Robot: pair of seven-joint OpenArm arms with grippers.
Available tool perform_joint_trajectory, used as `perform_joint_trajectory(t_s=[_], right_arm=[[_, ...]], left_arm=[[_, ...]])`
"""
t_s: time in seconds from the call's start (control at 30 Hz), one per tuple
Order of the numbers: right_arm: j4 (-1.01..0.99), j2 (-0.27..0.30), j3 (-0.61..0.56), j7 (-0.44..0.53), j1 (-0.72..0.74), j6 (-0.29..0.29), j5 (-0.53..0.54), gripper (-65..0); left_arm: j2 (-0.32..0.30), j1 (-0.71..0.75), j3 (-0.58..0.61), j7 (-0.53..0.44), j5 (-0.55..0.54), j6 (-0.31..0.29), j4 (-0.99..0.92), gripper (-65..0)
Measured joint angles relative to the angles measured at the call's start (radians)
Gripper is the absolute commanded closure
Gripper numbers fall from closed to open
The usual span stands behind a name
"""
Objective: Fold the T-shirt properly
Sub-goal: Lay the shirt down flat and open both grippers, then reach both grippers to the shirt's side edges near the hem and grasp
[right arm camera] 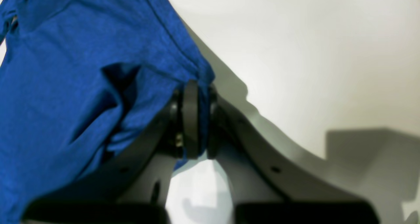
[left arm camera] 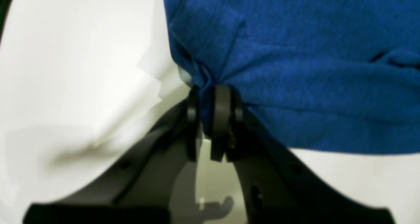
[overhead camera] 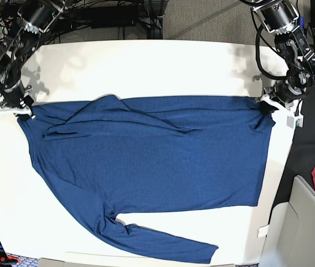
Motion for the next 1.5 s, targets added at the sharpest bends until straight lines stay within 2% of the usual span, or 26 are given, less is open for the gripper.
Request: perform_joint_trajectory(t_s=[0.13, 0.3, 0.57, 0.67, 0.83, 0.97, 1.1, 1.27, 1.43, 1.5], right_arm=[[0.039, 0.002, 0.041, -0.002, -0.085, 0.003, 0.055, -1.7], [0.098, 0.031, 0.091, -0.026, -0.184, 0.000, 0.122, -1.7], [0.225, 0.028, 0.144, -0.029, -0.354, 0.003, 0.210, -1.7], [0.244, 0.025, 0.152, -0.028, -0.384, 0.003, 0.232, -1.9], [0.245, 0.020, 0.173, -0.029, -0.380, 0.003, 0.230, -2.9], [0.245, 0.019, 0.181, -0.029, -0.380, -0.001, 0.229, -13.7], [0.246, -0.005, 0.258, -0.014, -0.385, -0.012, 0.222, -24.7], [0.247, -0.016, 0.301, -0.024, -0.387, -0.008, 0.231, -25.0], [0.350, -0.016, 0.330, -0.024, -0.384, -0.011, 0.232, -25.0], [0.387, -0.015, 0.330, -0.024, -0.345, -0.005, 0.237, -25.0]], left_arm=[[0.000, 0.078, 0.001, 0.003, 0.000, -0.002, 0.082, -3.6], [0.000, 0.175, 0.003, 0.003, -0.003, -0.003, 0.180, -3.7], [0.003, 0.347, 0.004, 0.002, -0.010, -0.006, 0.307, -3.7], [0.005, 0.393, 0.003, 0.003, -0.009, -0.004, 0.327, -3.7], [0.005, 0.387, 0.003, 0.002, -0.010, -0.007, 0.327, -4.1], [0.008, 0.389, 0.003, 0.004, -0.009, -0.006, 0.327, -13.1], [-0.002, 0.387, 0.003, 0.058, -0.005, -0.003, 0.328, -22.6], [0.002, 0.393, -0.027, 0.078, -0.009, -0.004, 0.366, -29.4], [0.005, 0.386, -0.169, 0.076, -0.005, -0.004, 0.402, -31.2], [0.005, 0.340, -0.198, 0.090, 0.014, -0.002, 0.398, -31.2]])
